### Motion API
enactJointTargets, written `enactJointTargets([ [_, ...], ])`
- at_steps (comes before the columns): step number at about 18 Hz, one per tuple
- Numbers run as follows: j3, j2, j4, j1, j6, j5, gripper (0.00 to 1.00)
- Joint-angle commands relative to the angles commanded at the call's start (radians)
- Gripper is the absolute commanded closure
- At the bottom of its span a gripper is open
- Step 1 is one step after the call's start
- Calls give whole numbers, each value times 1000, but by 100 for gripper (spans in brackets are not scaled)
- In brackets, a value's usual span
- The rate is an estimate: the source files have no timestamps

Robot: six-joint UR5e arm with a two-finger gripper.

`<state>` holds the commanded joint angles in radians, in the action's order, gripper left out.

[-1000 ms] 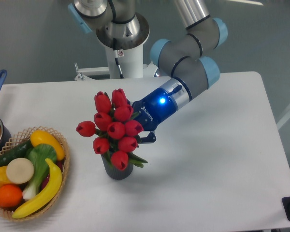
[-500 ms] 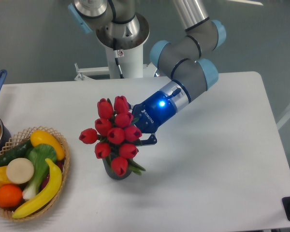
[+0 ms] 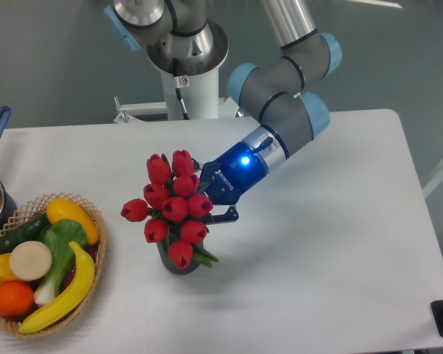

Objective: Insert the flowers into the vase
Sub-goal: 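Open the gripper to release the tulip stems in the vase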

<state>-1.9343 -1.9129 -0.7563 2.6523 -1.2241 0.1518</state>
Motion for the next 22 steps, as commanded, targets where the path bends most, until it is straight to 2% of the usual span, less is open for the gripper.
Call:
enactJointTargets([
  [7,-41,-9,0,6,-54,12,74],
  [13,-51,-9,-2,6,-60,17,72],
  [16,-54,-8,-2,9,-63,18,69],
  [18,-54,-9,-2,12,-69,18,61],
  [22,-55,-8,0,15,-78,17,52],
])
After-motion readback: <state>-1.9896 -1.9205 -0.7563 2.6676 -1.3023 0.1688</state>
